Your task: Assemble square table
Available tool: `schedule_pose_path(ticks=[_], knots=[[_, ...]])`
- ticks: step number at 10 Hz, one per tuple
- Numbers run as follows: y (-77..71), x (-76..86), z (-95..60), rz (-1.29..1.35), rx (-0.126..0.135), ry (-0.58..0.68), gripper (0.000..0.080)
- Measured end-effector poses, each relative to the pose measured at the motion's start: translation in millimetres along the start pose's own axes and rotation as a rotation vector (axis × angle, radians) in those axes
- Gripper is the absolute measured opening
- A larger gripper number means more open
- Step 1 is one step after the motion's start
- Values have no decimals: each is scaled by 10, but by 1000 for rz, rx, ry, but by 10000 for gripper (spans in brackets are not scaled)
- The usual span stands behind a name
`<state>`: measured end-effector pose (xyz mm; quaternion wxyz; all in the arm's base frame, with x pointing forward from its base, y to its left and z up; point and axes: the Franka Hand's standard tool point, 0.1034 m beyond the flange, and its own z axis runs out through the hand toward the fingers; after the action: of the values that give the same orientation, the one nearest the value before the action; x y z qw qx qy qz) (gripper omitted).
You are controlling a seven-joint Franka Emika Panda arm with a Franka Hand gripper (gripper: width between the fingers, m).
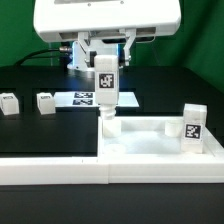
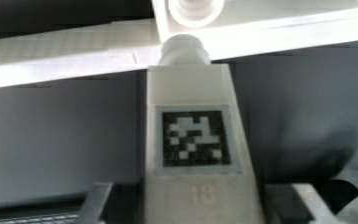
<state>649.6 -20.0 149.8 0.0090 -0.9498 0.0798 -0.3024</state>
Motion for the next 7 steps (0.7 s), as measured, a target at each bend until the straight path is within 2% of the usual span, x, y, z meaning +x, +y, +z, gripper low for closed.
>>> schedule_pose_path(ticks=[3,5,7], knots=[[-31,30,170,1,4,-12,291],[-110,-43,306,-7,9,-26,291],[-149,-102,372,-14,11,-36,291]])
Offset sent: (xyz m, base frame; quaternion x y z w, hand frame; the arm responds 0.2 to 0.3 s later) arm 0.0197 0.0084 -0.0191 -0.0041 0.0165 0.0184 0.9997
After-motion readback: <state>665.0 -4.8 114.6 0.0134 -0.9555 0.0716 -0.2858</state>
